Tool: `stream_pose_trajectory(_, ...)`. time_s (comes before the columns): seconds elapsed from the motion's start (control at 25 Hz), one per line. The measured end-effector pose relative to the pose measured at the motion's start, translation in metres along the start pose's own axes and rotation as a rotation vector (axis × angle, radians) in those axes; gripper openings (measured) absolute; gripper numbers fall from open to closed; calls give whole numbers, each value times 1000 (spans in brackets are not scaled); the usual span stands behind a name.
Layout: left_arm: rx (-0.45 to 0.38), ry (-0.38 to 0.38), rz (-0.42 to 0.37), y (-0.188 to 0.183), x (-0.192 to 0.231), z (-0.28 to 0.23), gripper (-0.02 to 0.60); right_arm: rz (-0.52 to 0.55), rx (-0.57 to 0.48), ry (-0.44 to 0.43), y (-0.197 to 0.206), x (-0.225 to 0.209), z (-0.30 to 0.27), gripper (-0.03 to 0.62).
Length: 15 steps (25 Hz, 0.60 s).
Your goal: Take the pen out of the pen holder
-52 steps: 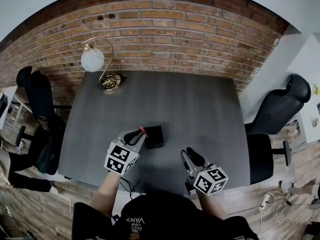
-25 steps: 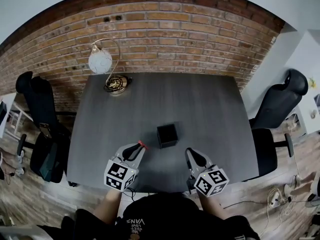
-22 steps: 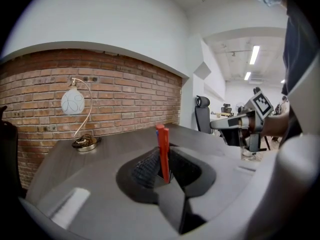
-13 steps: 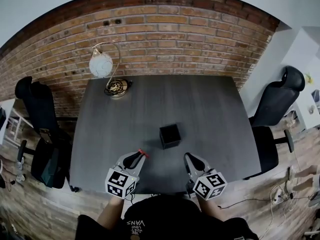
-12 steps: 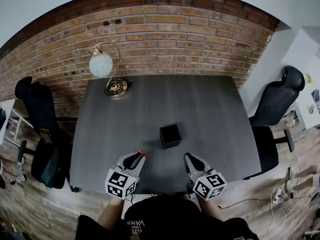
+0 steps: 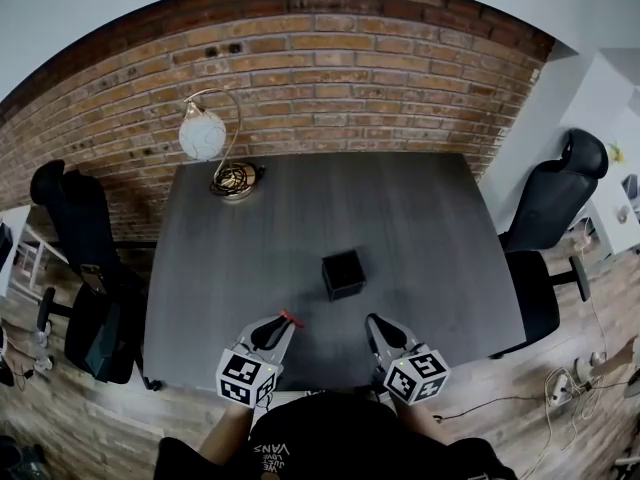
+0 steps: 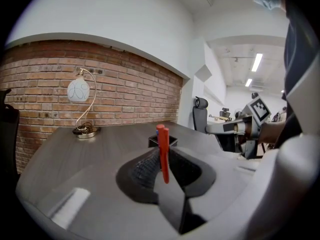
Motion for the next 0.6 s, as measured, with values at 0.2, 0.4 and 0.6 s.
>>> stream_pose_trajectory(0.2, 3, 8, 17, 2, -1, -1, 114, 2, 12, 4, 1, -1, -3, 2)
stream_pose_trajectory(0.4, 3, 10, 22, 1, -4, -3, 114, 9, 14, 9, -1, -4, -4, 2)
stream_pose_trajectory(0.6, 3, 9, 27, 0, -5, -5, 114, 12, 18, 13, -2, -8, -4, 2)
Point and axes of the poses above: the fingertips, and each gripper's own axes: z backward along the fingers, x to its left, y out of its underside, the point moved 6 cm from there along z, backward along the fingers, and after that the axes turned 7 degrees about x, right-handed, at the moved point
